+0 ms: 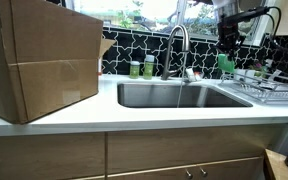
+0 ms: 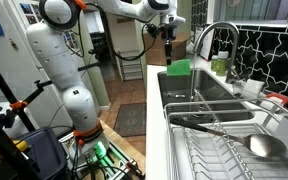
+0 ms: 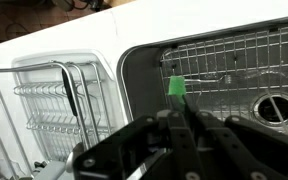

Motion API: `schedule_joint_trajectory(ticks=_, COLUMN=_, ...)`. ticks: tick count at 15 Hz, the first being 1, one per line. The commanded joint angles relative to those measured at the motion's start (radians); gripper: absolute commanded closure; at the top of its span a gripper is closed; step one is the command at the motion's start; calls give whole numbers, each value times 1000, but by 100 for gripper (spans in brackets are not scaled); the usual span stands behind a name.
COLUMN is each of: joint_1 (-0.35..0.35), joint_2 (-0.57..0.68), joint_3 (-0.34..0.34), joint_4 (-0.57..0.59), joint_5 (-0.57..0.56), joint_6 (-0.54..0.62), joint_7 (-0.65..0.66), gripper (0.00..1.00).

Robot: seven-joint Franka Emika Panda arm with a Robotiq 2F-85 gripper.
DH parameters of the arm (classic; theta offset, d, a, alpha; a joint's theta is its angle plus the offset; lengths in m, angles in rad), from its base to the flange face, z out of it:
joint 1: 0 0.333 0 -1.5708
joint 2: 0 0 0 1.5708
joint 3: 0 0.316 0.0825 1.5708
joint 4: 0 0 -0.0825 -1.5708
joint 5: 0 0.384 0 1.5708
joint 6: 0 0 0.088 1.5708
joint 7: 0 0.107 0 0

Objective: Turn the tap to the right, then put the green sponge in the running water and put it back on the rack

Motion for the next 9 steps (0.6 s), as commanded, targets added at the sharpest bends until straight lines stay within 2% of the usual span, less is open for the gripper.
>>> schedule_joint_trajectory(ticks=1, joint_1=-74, joint_2=69, joint_3=-65, joint_4=113, joint_5=101, joint_6=-10, joint_7=2, gripper=98)
schedule_joint_trajectory(ticks=5, joint_1=-153, joint_2=145, joint_3=-150, joint_4=230, joint_5=235, joint_6=14, joint_7=-6, gripper=98)
schedule_joint_trajectory(ticks=9, joint_1=-211, joint_2=225, joint_3=-201, joint_4=316, joint_5=437, joint_6=114, joint_7=-14, gripper=98)
